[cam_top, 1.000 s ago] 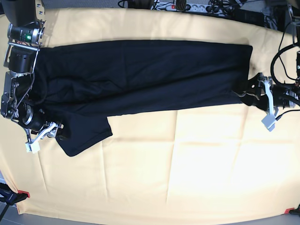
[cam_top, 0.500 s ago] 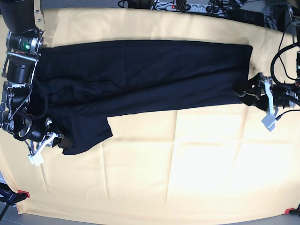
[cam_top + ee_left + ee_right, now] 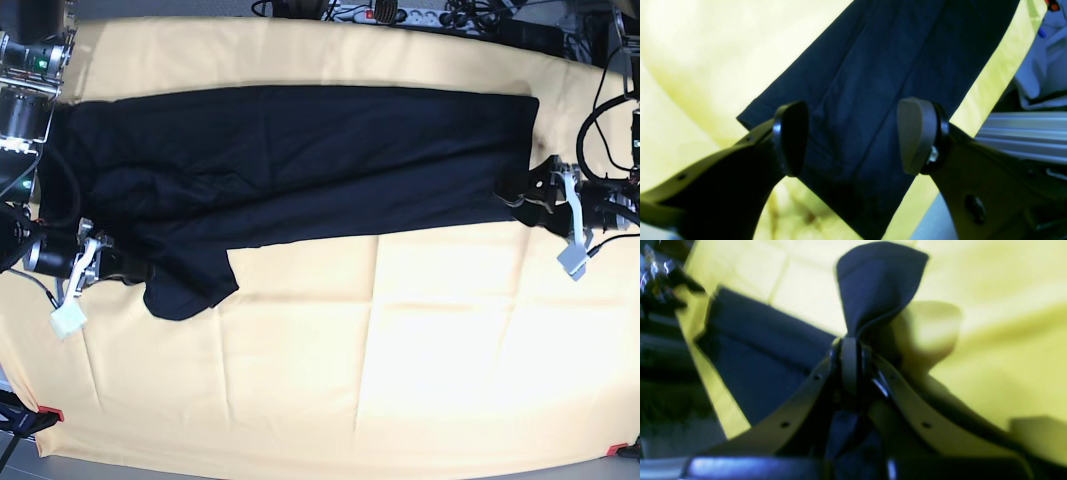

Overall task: Fold the T-shirt properly
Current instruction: 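Grasp the shirt end nearest the right gripper with the right gripper, then push the held shirt end inward along the shirt with the right gripper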

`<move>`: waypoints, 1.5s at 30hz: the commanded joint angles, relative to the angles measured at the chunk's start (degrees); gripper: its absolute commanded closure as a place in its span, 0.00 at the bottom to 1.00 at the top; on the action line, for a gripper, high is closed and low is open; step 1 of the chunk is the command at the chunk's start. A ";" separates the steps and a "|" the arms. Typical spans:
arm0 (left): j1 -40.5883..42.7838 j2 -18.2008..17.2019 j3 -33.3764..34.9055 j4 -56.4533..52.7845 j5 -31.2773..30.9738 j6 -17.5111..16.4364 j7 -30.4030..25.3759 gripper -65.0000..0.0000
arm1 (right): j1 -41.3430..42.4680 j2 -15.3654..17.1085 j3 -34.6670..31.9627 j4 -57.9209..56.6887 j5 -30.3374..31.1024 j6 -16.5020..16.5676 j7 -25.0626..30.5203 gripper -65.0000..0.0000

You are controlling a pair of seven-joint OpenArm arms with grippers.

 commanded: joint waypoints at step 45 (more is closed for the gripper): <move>-1.44 -5.14 -0.55 0.72 -1.36 -0.15 -0.31 0.33 | -28.81 17.62 0.37 27.91 4.44 0.30 -1.35 1.00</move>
